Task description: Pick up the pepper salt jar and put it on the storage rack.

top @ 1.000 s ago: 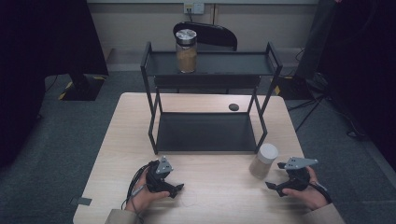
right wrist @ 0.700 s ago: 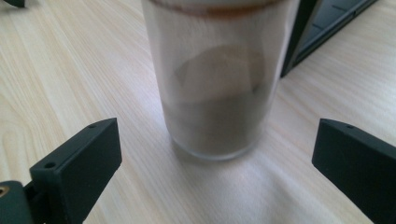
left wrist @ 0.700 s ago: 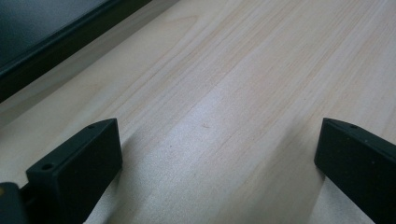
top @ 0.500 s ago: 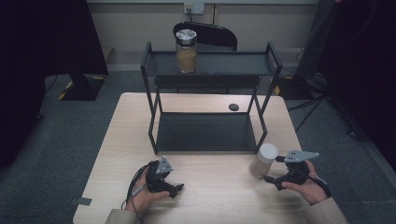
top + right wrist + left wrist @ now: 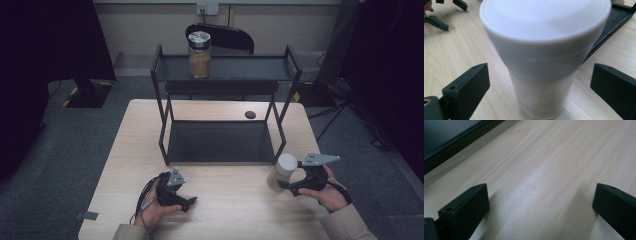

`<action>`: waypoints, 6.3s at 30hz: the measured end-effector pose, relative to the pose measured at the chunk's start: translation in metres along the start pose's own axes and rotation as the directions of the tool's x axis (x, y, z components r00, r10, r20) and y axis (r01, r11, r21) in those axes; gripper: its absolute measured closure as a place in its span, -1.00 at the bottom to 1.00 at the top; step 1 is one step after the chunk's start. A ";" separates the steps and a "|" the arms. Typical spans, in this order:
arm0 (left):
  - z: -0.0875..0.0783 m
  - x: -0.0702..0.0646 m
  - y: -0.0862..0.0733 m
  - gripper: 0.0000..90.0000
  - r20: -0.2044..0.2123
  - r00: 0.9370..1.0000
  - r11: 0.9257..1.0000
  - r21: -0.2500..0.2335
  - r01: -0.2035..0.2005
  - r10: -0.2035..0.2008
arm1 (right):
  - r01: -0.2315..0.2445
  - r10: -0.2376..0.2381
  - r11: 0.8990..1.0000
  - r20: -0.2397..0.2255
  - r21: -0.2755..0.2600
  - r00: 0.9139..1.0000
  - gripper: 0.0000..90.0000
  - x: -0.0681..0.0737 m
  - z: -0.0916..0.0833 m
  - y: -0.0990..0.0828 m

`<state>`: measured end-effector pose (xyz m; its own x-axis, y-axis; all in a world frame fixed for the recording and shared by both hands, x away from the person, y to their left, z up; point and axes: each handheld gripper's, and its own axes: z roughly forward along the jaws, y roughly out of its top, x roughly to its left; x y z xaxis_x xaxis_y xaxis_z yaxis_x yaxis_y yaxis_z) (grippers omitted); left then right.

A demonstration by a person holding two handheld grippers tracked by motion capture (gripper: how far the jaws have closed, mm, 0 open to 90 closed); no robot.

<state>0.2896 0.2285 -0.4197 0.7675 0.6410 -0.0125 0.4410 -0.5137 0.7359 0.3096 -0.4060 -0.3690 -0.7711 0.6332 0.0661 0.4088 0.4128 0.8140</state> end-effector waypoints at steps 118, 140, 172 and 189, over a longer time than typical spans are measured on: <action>0.000 0.000 0.000 -1.00 -0.002 1.000 1.000 0.001 0.001 -0.001 | 0.162 -0.166 0.985 -0.073 -0.058 0.983 -0.22 0.028 0.009 0.141; 0.000 0.000 0.000 -1.00 -0.002 1.000 1.000 0.001 0.001 -0.001 | 0.174 -0.178 0.983 -0.055 -0.059 0.983 -0.22 0.021 0.007 0.177; 0.000 0.000 0.000 -1.00 -0.002 1.000 1.000 0.000 0.002 -0.002 | 0.174 -0.178 0.981 -0.044 -0.083 0.983 -0.22 0.018 -0.011 0.231; 0.000 0.000 0.000 -1.00 -0.002 1.000 1.000 0.001 0.002 -0.002 | 0.184 -0.189 0.978 -0.044 -0.098 0.981 -0.22 0.021 -0.020 0.258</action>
<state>0.2892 0.2282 -0.4195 0.7656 0.6432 -0.0126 0.4429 -0.5128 0.7354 0.3889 -0.2990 -0.1455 -0.8554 0.5141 -0.0638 0.2099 0.4567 0.8645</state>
